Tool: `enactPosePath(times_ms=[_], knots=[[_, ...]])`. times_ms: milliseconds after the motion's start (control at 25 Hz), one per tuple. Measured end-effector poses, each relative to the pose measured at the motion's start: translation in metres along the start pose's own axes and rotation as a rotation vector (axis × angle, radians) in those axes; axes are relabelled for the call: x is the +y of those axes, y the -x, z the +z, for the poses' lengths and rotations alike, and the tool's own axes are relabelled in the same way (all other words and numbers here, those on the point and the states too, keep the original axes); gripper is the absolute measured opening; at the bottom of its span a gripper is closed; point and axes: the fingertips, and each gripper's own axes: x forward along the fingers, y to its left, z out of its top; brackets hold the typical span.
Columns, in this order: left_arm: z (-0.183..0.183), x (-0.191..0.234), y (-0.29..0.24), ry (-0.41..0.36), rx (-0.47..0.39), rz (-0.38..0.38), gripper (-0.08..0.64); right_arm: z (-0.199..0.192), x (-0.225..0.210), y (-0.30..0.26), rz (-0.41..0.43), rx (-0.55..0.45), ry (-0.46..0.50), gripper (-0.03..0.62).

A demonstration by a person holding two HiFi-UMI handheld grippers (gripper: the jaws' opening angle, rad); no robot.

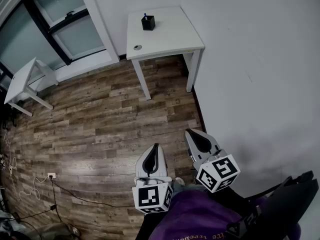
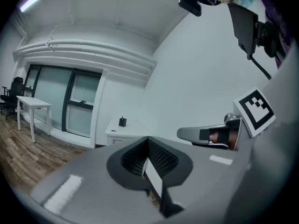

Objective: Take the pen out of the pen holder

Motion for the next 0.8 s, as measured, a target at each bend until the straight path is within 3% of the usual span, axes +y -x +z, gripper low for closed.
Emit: enactPosePath(times_ms=[480, 600, 800], knots=[[0.011, 0.060, -0.067, -0.011, 0.013, 0.011, 0.005, 0.011, -0.028, -0.080, -0.024, -0.007, 0.010, 0.011], [0.023, 0.072, -0.093, -0.044, 0.023, -0.029, 0.005, 0.022, -0.032, -0.113, -0.041, -0.014, 0.013, 0.011], [0.038, 0.100, -0.138, -0.035, 0.025, -0.089, 0.005, 0.039, -0.034, -0.174, -0.040, -0.027, 0.019, 0.011]])
